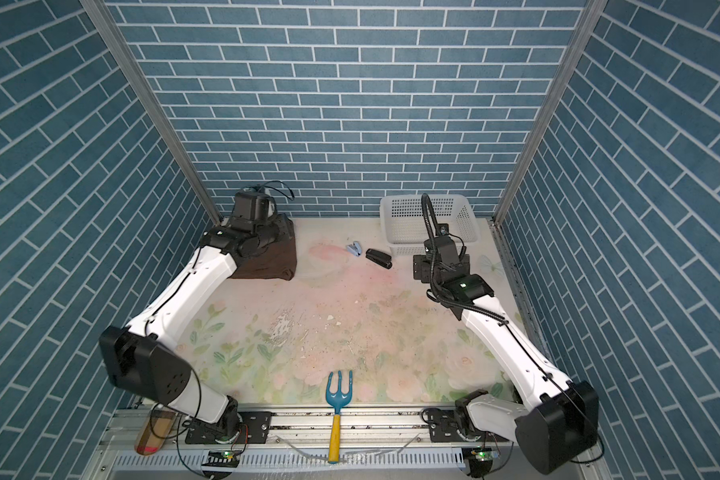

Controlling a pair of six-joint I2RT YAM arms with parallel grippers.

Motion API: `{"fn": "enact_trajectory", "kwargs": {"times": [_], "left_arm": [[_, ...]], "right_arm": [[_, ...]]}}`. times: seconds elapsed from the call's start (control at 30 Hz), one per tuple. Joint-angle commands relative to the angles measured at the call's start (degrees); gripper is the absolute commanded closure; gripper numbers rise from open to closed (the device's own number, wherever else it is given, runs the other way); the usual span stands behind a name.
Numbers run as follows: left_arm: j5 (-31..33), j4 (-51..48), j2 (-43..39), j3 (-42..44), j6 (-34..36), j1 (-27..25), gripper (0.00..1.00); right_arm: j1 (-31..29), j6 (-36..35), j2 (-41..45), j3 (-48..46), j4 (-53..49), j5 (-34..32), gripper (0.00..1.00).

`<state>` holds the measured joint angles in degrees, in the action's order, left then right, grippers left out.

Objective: Fold and stack the trousers

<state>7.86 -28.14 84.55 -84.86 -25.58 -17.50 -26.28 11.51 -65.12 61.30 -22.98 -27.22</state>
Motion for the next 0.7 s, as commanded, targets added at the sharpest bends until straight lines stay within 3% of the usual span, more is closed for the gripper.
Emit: {"fn": "enact_trajectory", "kwargs": {"times": [0.0,0.2,0.33,0.5,0.67], "left_arm": [[9.0,4.9,-8.1,7.5,1.9,0.2,0.01],[14.0,22.1,-25.7,27.3,6.6,0.5,0.01],[13.9,38.9,-33.5,43.2,13.5,0.6,0.01],[18.7,36.3,-36.7,50.1,17.4,0.6,0.01],[27.4,28.0,-33.9,52.4,20.6,0.6,0.01]], "right_arm": [[0.2,-8.5,5.4,-4.6,8.9,-8.9,0.01],[2.4,-11.7,9.4,-9.1,15.9,-14.3,0.01],[6.3,-11.3,8.9,-12.0,16.4,-10.1,0.01],[14.4,-12.5,7.1,-21.0,24.9,-0.6,0.01],[19.9,-8.7,5.5,-32.2,36.0,0.6,0.01]]}}
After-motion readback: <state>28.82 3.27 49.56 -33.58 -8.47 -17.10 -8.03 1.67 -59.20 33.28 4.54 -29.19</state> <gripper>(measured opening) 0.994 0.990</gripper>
